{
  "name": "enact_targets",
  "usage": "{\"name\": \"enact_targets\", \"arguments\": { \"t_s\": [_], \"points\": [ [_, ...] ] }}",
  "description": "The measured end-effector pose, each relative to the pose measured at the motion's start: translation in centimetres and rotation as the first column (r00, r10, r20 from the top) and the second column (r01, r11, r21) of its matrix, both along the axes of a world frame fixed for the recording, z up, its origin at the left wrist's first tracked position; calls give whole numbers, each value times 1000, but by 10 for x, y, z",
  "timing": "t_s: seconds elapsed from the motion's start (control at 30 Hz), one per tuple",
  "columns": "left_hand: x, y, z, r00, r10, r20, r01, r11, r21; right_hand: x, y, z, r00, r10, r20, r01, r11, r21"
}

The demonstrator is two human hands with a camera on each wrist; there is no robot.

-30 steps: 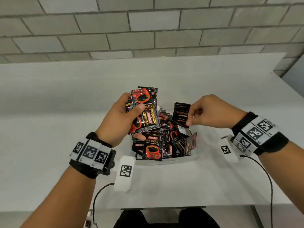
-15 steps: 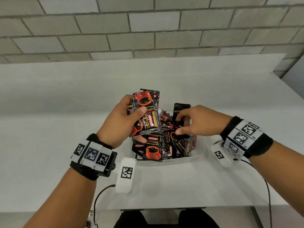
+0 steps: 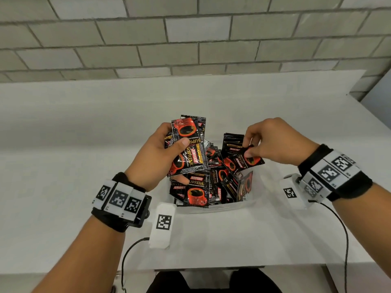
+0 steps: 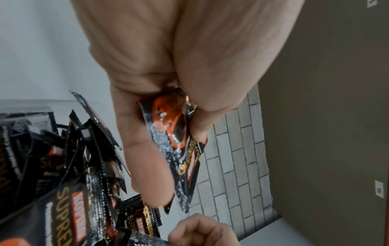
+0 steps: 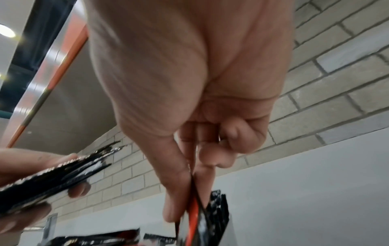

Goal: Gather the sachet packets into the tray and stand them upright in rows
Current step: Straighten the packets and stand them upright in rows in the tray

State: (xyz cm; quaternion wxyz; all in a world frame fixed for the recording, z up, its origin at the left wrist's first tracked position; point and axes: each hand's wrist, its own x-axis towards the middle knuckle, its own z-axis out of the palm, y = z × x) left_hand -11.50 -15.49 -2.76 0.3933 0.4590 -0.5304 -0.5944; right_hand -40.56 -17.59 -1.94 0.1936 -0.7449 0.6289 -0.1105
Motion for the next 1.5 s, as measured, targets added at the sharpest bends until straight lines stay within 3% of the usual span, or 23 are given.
{"name": "enact_targets", "arguments": {
  "t_s": [0.27, 0.5, 0.8, 1.03, 1.17, 1.33, 1.5],
  "points": [
    [1, -1, -1, 1000, 13, 6, -13, 1000, -7, -10, 3, 5, 1000, 14, -17, -13, 998, 62],
    [2, -1, -1, 1000, 9, -1, -9, 1000, -3, -7, 6, 10, 967, -119, 224, 117, 993, 23],
    [4, -2, -2, 1000, 14, -5, -14, 1000, -5, 9, -7, -14, 990, -135, 33, 136, 990, -23],
    [9, -1, -4, 1000, 23, -15, -23, 1000, 14, 11, -16, -29, 987, -60, -147, 52, 997, -60],
    [8, -1, -2, 999, 29, -20, -29, 1000, 12, 10, -16, -29, 996, -9, -94, 6, 999, -36],
    [4, -2, -2, 1000, 7, -5, -7, 1000, 23, 13, -16, -25, 997, 72, -6, -72, 987, -143],
    [0, -3, -2, 1000, -10, -1, 10, 1000, 24, 14, -20, -33, 993, 77, -86, -87, 990, -115]
  ]
}}
